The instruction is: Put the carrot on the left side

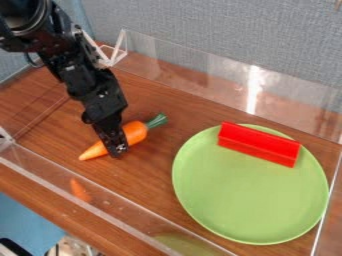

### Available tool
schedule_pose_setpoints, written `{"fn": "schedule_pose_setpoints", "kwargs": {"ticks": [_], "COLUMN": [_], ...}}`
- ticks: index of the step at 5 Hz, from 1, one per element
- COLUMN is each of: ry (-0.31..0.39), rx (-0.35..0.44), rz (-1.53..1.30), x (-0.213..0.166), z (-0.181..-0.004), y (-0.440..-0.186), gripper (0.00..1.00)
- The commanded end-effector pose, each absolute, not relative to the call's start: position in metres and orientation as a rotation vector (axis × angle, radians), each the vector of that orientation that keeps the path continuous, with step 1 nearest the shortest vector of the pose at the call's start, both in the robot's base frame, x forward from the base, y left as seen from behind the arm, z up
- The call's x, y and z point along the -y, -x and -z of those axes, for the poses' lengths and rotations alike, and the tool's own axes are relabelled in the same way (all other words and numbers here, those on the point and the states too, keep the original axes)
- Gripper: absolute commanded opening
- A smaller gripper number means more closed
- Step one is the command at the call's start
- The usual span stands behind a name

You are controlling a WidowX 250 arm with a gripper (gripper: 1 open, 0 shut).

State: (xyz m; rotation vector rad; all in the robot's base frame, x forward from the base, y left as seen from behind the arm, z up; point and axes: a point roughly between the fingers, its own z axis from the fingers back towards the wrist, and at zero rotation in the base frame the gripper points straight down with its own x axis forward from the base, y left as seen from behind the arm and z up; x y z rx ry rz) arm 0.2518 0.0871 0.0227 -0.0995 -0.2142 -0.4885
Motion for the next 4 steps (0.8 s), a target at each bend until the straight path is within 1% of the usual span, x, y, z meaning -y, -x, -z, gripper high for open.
{"fn": "schedule_pose_setpoints", "kwargs": {"ticks": [1, 2, 4], "ry": [0.141, 0.192, 0.247], "rx": [0.210, 0.196, 0.166], "rz": [0.457, 0.440, 0.448], "x": [-0.089, -0.086, -0.081], "z": [-0.027, -0.030, -0.039], "y": [-0.248, -0.244, -0.240], "gripper": [0.00, 0.00, 0.00]}}
